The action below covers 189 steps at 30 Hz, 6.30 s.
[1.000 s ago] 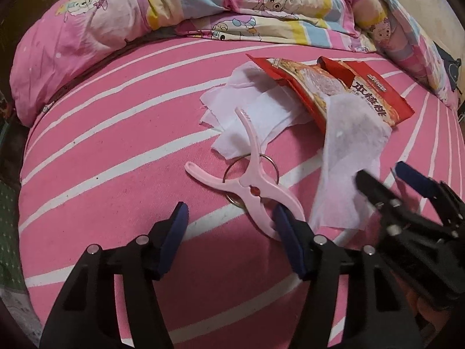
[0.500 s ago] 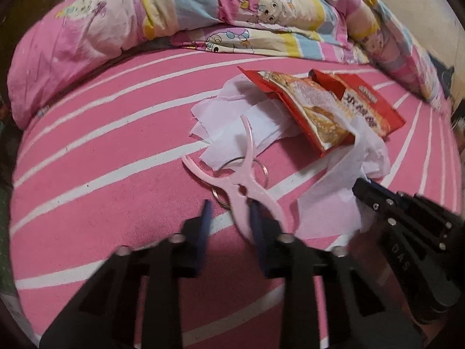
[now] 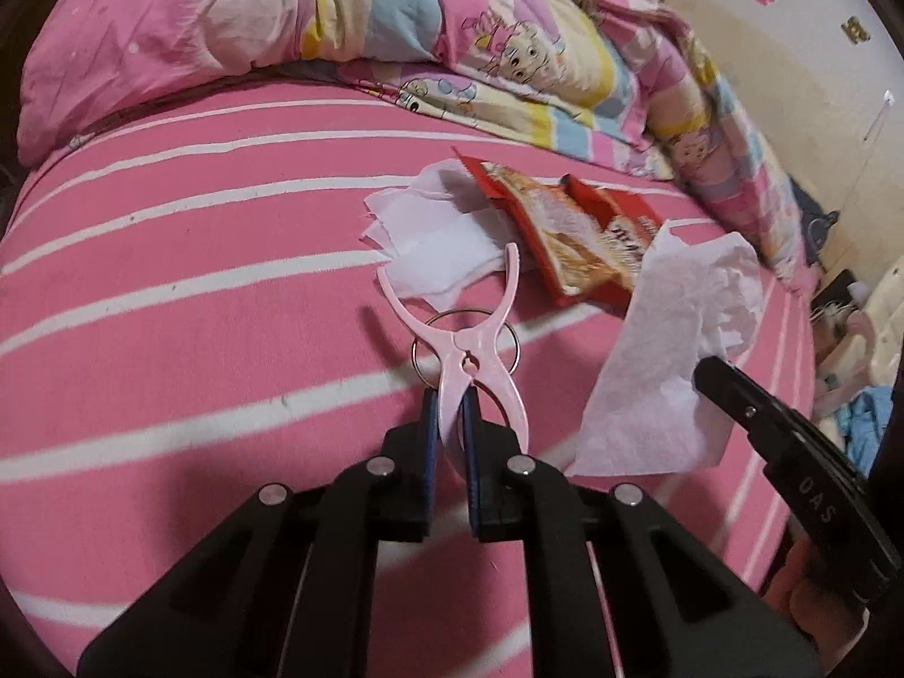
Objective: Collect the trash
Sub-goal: 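Carry the clothespin and tissue from the bed to above the bin, then open both tools to drop the clothespin and tissue into the bin, then move both tools back to the bed toward the red snack bag and tissue, then grasp the red snack bag corner with the right tool while the left tool grasps the white tissue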
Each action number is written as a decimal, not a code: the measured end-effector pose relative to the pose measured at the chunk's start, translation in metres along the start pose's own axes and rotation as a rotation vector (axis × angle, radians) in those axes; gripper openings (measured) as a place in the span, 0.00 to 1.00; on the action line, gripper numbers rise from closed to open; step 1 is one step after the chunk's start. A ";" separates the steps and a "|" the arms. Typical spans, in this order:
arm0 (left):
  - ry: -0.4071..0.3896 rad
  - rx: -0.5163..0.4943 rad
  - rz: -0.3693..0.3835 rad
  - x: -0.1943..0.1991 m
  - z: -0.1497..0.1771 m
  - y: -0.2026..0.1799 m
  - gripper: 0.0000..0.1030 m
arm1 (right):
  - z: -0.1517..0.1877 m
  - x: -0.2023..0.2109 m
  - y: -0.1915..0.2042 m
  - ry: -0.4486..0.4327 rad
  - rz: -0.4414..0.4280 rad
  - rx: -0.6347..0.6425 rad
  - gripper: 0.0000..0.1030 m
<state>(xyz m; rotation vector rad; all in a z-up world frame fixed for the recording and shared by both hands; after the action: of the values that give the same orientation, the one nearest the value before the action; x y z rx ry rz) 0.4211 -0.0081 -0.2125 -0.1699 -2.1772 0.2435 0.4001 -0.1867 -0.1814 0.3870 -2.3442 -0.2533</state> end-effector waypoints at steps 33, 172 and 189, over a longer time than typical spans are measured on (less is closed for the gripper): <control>0.015 -0.081 0.357 0.225 0.199 -0.240 0.08 | 0.161 0.358 -0.082 -0.170 0.142 -0.191 0.02; -0.038 -0.175 -0.147 -0.098 -0.068 -0.014 0.74 | -0.046 -0.095 -0.102 -0.105 -0.112 -0.438 0.11; -0.128 -0.030 -0.043 -0.072 -0.074 0.004 0.00 | -0.056 -0.064 -0.103 -0.150 -0.020 -0.374 0.02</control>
<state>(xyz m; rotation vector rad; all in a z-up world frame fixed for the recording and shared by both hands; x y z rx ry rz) 0.5234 -0.0112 -0.2280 -0.1268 -2.3102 0.2020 0.5033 -0.2649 -0.2126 0.2133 -2.3714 -0.7390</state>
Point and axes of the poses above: each gripper's, at about its wrist camera, not at the fingertips, and x roughly against the way its jaws point, y to its left, z to its underside, the point moved 4 cm from there along -x, roughly the way its jaws point, and after that the axes turned 8 degrees about -z, right-handed, at the moved point
